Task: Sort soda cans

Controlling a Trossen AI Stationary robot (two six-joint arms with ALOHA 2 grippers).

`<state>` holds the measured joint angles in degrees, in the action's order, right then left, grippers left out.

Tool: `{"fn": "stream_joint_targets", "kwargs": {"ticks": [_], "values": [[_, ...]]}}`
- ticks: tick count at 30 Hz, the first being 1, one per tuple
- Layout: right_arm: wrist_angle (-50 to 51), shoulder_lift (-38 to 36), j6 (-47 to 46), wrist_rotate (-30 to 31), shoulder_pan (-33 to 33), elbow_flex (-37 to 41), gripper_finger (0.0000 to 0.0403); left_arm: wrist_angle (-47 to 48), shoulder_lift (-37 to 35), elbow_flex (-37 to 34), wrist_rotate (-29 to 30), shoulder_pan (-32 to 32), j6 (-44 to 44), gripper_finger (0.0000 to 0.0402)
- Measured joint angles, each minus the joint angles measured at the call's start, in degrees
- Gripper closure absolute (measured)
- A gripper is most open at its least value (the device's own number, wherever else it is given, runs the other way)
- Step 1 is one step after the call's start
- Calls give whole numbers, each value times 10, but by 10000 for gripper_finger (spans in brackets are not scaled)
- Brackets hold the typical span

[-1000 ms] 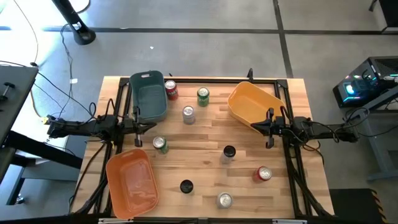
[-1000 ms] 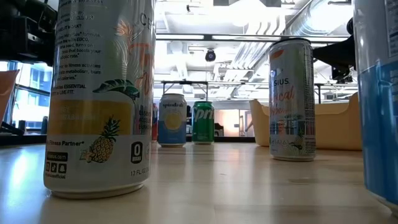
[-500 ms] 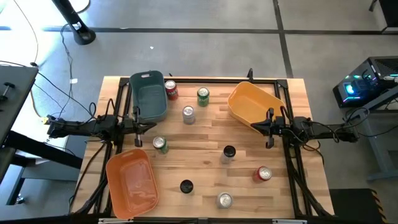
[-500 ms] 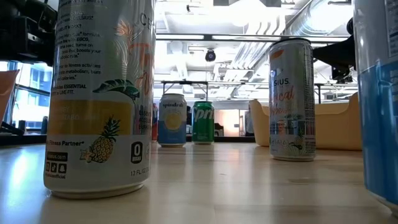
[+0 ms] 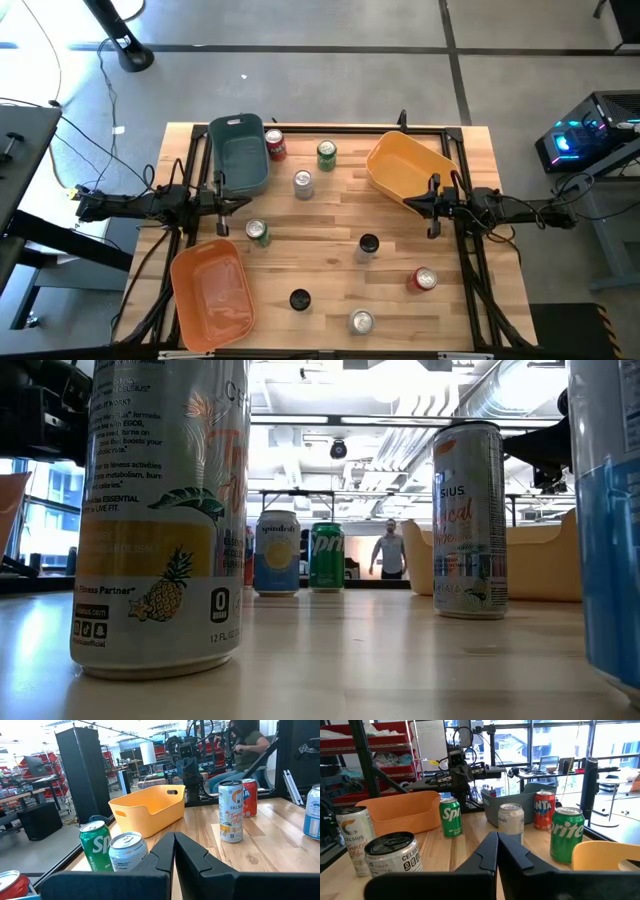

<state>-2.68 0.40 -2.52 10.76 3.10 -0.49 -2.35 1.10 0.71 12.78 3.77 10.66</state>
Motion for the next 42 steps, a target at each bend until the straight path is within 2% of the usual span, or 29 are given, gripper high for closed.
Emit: {"fn": "stream_joint_targets", "kwargs": {"ticks": [25, 27, 29, 32, 35, 37, 39, 42], "values": [[-9, 0, -1, 0, 0, 0, 402, 0, 0, 0, 0, 0, 0, 397], [-37, 0, -41, 0, 0, 0, 402, 0, 0, 0, 0, 0, 0, 397], [-99, 0, -135, 4, 0, 0, 402, 0, 0, 0, 0, 0, 0, 397], [-230, 0, -239, 50, 0, 0, 402, 0, 0, 0, 0, 0, 0, 397], [-371, 0, -208, 73, -5, -1, 402, 0, 0, 0, 0, 0, 0, 397], [-421, 0, -174, 71, -9, -18, 402, 0, 0, 0, 0, 0, 0, 397], [-421, 0, -135, 42, -9, -59, 402, 0, 0, 0, 0, 0, 0, 397], [-306, 10, -89, -13, -9, -157, 402, 0, 0, 0, 0, 0, 0, 397]]}}
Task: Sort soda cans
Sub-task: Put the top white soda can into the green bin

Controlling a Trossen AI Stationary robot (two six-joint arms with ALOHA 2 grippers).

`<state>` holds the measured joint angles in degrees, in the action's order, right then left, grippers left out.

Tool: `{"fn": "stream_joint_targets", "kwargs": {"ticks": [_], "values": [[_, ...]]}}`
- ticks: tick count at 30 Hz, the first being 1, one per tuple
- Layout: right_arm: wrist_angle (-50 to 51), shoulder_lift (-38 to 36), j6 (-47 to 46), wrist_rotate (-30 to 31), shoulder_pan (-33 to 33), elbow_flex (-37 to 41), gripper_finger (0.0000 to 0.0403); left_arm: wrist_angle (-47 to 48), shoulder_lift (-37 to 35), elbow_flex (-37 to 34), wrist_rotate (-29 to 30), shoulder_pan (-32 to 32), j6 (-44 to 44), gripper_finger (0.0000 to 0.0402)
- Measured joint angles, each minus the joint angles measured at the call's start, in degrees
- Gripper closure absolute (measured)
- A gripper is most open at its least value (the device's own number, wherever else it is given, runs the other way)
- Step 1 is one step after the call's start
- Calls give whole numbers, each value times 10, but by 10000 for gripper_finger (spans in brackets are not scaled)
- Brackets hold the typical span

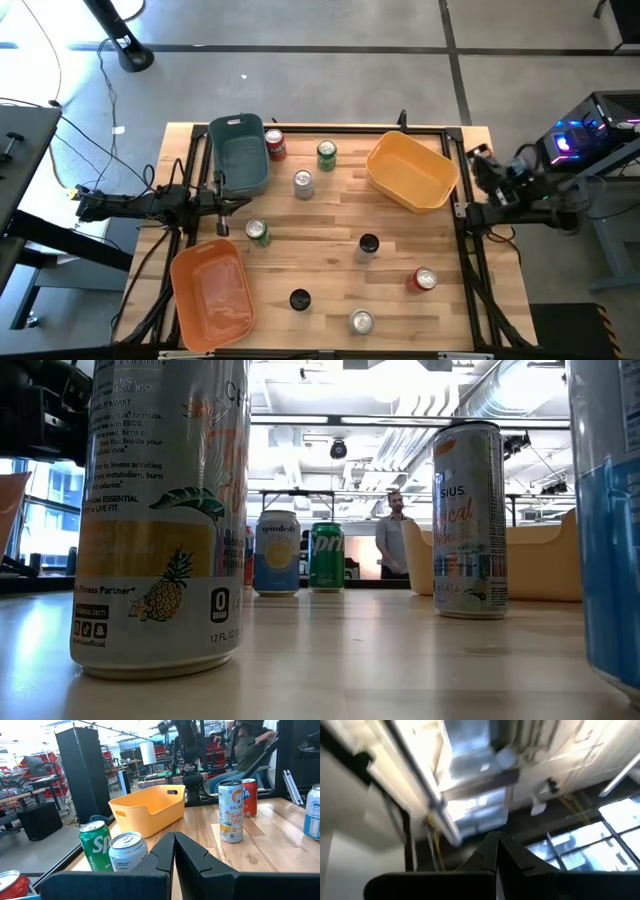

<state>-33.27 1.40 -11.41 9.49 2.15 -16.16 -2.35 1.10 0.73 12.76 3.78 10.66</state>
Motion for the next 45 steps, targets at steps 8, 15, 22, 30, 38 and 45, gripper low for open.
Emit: {"fn": "stream_joint_targets", "kwargs": {"ticks": [8, 15, 22, 30, 38, 45], "values": [[402, 88, 79, -16, 0, -279, 402, 0, 0, 0, 0, 0, 0, 397], [472, 175, 38, -9, 0, -342, 402, 0, 0, 0, 0, 0, 0, 397], [457, 279, -3, 49, 0, -342, 402, -66, 0, 0, -5, 0, -63, 397], [352, 381, 4, 132, 0, -342, 402, -441, 0, 0, 89, 0, -301, 397], [328, 401, 9, 155, -9, -342, 402, -574, 23, 22, 139, 0, -300, 397], [303, 399, 9, 138, -60, -343, 402, -341, 241, 201, 133, -2, -328, 397]]}}
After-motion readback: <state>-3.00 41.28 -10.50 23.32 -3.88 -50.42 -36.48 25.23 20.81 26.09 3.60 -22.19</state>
